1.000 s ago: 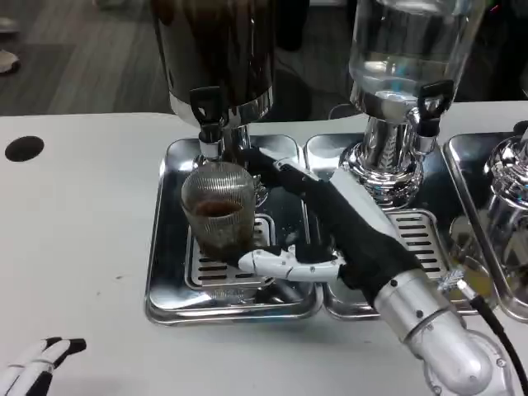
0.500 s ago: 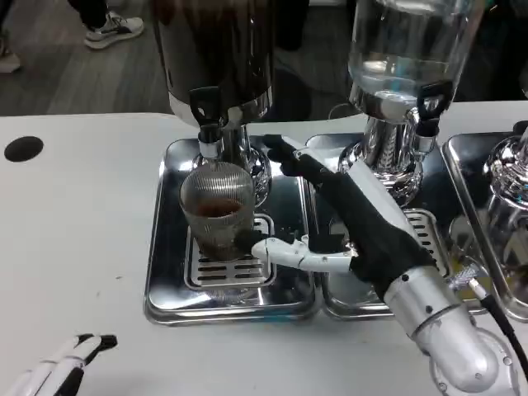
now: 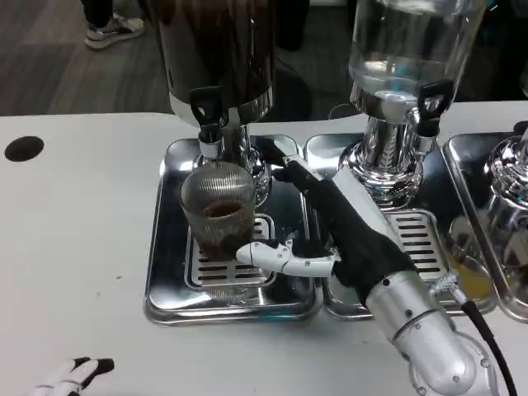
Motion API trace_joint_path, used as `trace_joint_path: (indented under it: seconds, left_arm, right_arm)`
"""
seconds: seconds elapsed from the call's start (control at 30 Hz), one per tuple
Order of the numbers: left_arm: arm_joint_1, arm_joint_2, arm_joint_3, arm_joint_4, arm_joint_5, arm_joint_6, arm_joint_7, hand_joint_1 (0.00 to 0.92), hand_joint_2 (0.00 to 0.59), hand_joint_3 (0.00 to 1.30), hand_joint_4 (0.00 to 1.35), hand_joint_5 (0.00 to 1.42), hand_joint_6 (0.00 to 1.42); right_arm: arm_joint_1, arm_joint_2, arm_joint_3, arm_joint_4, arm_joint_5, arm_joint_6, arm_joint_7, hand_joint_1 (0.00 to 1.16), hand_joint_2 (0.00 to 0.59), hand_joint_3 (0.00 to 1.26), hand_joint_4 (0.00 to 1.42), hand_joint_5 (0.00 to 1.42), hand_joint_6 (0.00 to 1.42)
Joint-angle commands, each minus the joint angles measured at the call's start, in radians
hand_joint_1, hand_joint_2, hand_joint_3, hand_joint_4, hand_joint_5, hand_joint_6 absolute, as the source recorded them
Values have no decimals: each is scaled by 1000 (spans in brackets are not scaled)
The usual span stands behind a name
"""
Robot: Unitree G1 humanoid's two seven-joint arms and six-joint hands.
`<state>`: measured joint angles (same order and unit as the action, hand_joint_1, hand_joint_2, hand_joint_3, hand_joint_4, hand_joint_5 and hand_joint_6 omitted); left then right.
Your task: Grasp the cup under the faucet to collect the drink, then remove the cup.
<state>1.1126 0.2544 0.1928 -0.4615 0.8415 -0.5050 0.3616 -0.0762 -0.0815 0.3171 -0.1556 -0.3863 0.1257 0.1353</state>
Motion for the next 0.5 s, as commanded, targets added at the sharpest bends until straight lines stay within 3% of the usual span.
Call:
trace_joint_path:
  seconds: [0.03,0.5]
  left_arm:
    - [27,-2,4,15,16,-16,19,2,65,267,196,313,586]
    - [60,-4,-1,31,22,-37,39,3,66,278,198,314,588]
  right_arm:
    - [-27,14,2,23,-4,7,-24,702,102,34,35,50,0]
    - [-84,47,6,160,1,-25,-93,700,102,35,34,49,0]
